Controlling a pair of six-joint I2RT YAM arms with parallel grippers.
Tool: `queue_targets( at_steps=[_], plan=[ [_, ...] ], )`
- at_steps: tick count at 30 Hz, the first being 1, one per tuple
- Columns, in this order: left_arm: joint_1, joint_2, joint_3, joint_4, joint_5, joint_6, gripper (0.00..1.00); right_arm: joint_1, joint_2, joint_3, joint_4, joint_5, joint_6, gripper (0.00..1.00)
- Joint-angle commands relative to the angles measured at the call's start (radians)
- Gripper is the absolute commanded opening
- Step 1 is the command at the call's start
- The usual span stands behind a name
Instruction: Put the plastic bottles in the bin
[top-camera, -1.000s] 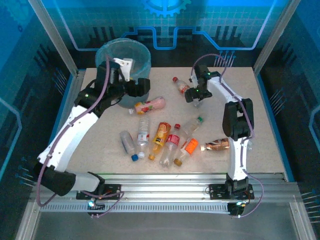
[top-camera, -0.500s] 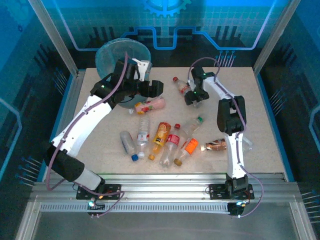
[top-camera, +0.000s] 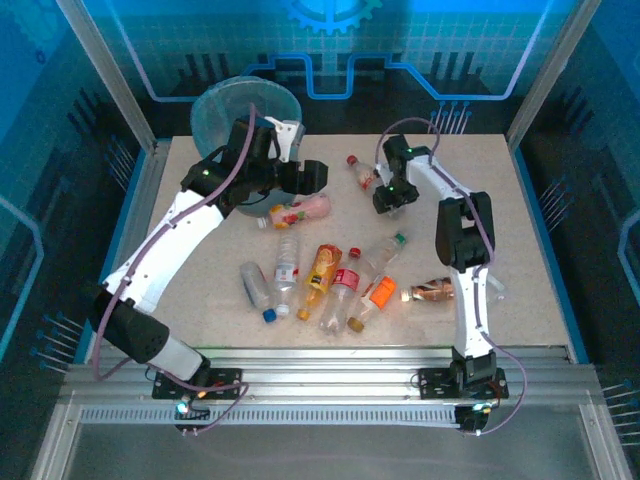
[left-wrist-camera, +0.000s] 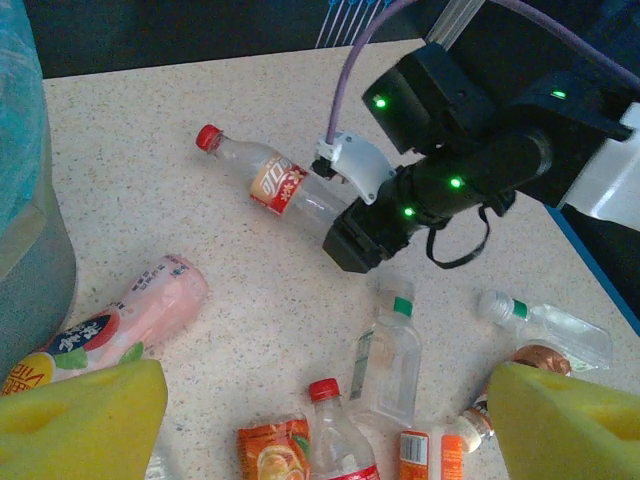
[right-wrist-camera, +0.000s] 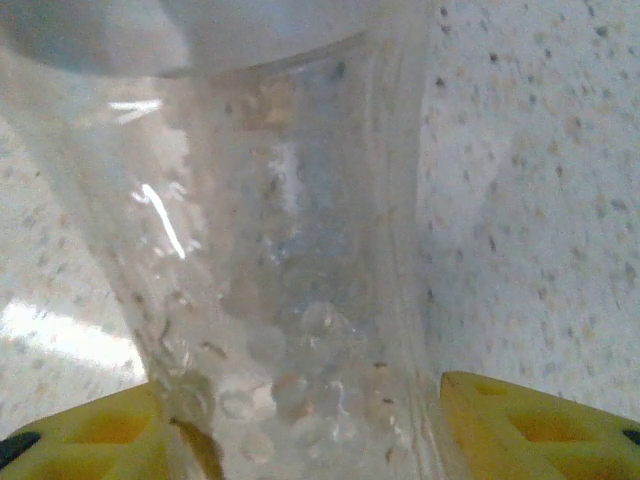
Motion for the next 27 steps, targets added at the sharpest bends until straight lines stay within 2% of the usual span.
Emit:
queue_targets(
  at_steps=[1, 5, 9, 14, 20, 27],
  plan=[
    [-0.006, -0.043, 0.038, 0.038, 0.031, -0.035, 0.85, 0.013, -0.183, -0.073, 0.045, -0.029, 0.045, 0.49],
    [-0.006, -0.036, 0.065, 0.052, 0.057, -0.04, 0.85, 0.036, -0.4, -0.252, 0.142, -0.065, 0.106, 0.48],
    [-0.002, 0.005, 0.167, 0.01, 0.09, -0.016, 0.85, 0.093, -0.678, -0.504, 0.278, -0.084, 0.176, 0.47],
    [0.016, 0.056, 0.265, -0.031, 0.116, -0.011, 0.86, 0.168, -0.954, -0.733, 0.404, -0.171, 0.256, 0.45],
    [0.081, 0.063, 0.28, 0.024, 0.244, -0.119, 0.86, 0.232, -1.162, -0.833, 0.462, -0.224, 0.278, 0.45],
    [0.146, 0.066, 0.279, 0.064, 0.379, -0.205, 0.85, 0.251, -1.244, -0.839, 0.461, -0.334, 0.237, 0.46]
  ],
)
